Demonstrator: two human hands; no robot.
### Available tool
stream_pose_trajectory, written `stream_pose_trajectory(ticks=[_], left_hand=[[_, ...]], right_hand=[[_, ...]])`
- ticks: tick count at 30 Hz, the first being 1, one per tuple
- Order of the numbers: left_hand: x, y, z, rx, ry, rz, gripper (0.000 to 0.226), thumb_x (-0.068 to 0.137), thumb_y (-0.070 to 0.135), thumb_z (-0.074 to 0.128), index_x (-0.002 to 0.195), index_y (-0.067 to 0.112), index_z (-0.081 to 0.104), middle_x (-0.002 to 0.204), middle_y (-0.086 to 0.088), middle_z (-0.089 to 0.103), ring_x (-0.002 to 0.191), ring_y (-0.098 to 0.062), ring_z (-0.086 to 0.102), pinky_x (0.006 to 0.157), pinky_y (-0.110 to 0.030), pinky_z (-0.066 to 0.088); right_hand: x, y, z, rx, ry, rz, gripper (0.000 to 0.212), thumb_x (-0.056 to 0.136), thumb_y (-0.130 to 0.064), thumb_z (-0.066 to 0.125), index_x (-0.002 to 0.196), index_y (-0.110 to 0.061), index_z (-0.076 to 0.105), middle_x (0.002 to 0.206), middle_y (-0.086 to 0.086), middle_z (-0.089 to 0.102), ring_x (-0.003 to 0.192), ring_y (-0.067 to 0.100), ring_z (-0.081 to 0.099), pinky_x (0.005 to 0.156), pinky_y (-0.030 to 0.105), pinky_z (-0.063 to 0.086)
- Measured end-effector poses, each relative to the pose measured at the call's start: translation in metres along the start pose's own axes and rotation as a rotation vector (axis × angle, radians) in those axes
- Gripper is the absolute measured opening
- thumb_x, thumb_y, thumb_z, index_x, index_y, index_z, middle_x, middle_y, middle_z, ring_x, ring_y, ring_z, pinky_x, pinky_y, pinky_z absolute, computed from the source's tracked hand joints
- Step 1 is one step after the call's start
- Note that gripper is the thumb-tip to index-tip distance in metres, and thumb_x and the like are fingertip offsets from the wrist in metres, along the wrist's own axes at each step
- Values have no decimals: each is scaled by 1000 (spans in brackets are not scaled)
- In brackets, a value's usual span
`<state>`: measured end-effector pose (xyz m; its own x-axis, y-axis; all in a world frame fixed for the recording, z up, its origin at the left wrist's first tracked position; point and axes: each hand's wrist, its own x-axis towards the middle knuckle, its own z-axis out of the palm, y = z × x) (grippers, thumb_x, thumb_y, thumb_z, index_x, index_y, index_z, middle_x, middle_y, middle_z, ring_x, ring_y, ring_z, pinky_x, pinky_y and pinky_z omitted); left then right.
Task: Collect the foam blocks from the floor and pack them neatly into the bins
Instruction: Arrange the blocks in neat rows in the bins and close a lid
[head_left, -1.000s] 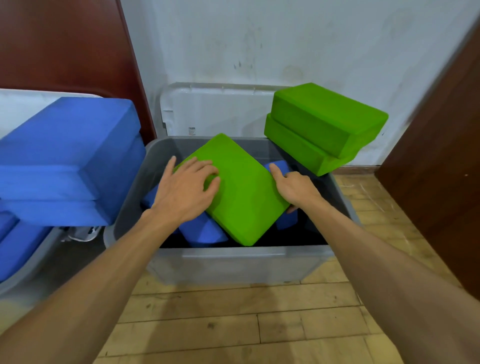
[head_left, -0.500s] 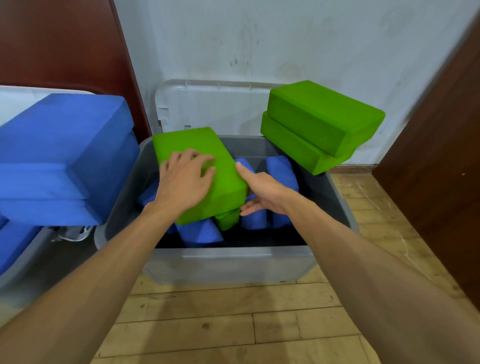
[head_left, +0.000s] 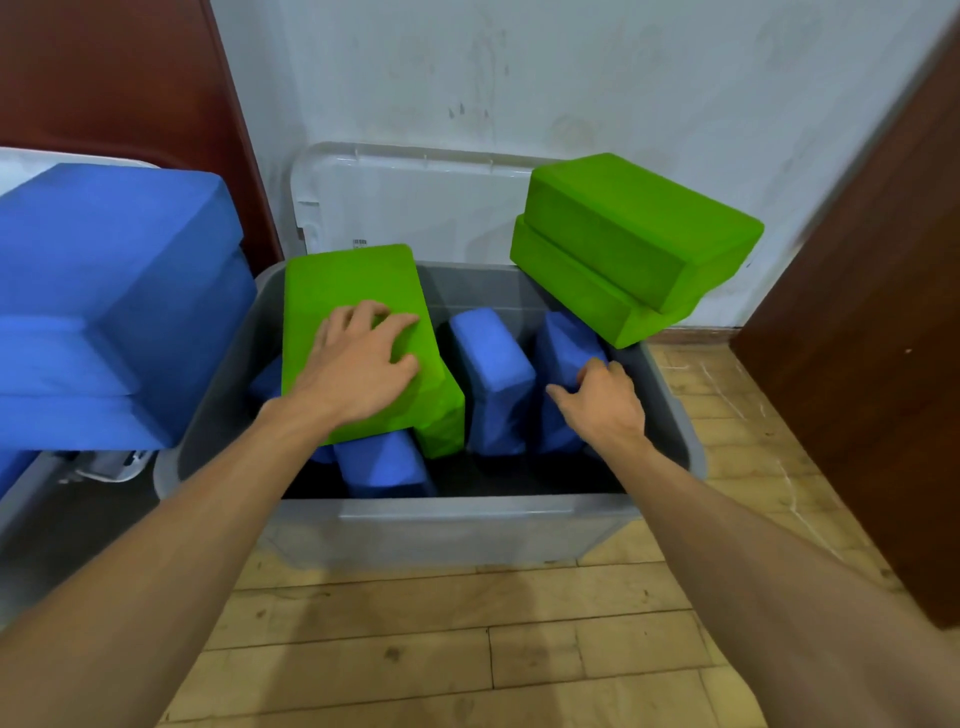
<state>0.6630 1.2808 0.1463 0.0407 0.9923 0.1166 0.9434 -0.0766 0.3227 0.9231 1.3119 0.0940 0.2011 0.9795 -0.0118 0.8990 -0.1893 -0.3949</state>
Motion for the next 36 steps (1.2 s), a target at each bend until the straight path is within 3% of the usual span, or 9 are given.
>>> stream_pose_trajectory(ticks=[3, 8, 13, 17, 22, 29, 32, 36], left_hand=[[-4, -4, 1, 52, 57, 21, 57, 85, 52, 37, 140, 36, 41, 144, 0, 38, 134, -25, 27, 115, -46, 20], [-8, -16, 5, 104, 50, 54, 64, 80, 63, 24, 140, 45, 38, 147, 6, 37, 137, -22, 26, 115, -50, 18], [-6, -20, 7, 96, 25, 71, 62, 82, 63, 25, 141, 46, 36, 149, 7, 35, 138, -22, 24, 116, -50, 17], [-5, -24, 7, 93, 28, 107, 63, 82, 65, 24, 141, 48, 35, 149, 10, 34, 139, -21, 22, 116, -51, 15], [-4, -23, 6, 77, 25, 184, 74, 75, 71, 13, 141, 48, 35, 149, 12, 35, 138, -18, 22, 116, -49, 15], [0, -14, 10, 61, 46, 206, 72, 75, 71, 17, 140, 47, 39, 147, 14, 37, 137, -17, 24, 116, -49, 15], [2, -17, 10, 42, 81, 218, 69, 76, 71, 22, 135, 42, 45, 142, 13, 43, 133, -18, 31, 114, -49, 20], [2, -19, 13, 56, 111, 175, 66, 77, 70, 25, 131, 36, 46, 140, 11, 44, 131, -18, 33, 113, -50, 22]], right_hand=[[3, -15, 1, 48, 110, -160, 48, 86, -45, 64, 116, -8, 57, 122, 12, 53, 118, 31, 49, 95, 40, 40], [11, -51, 20, -8, -107, -189, 80, 82, -64, 59, 139, -11, 42, 140, 16, 41, 134, 33, 31, 104, 44, 35], [19, -60, 30, -91, -71, -126, 62, 80, -46, 69, 130, -17, 45, 128, 19, 49, 123, 37, 35, 97, 41, 37], [19, -62, 28, -76, -88, -126, 72, 74, -48, 74, 128, -14, 40, 124, 18, 51, 122, 35, 40, 88, 41, 43], [17, -54, 20, -18, -65, -86, 79, 74, -55, 73, 136, -19, 40, 129, 19, 49, 121, 38, 45, 94, 44, 43], [19, -46, 27, -31, -3, -87, 67, 81, -58, 64, 130, -16, 46, 126, 20, 48, 120, 38, 43, 91, 44, 43], [24, -45, 33, -71, 63, -93, 61, 84, -54, 63, 125, -11, 50, 136, 20, 38, 120, 38, 39, 97, 44, 38], [27, -45, 33, -182, 87, -93, 70, 83, -54, 64, 130, -6, 44, 140, 20, 36, 124, 38, 37, 102, 43, 33]])
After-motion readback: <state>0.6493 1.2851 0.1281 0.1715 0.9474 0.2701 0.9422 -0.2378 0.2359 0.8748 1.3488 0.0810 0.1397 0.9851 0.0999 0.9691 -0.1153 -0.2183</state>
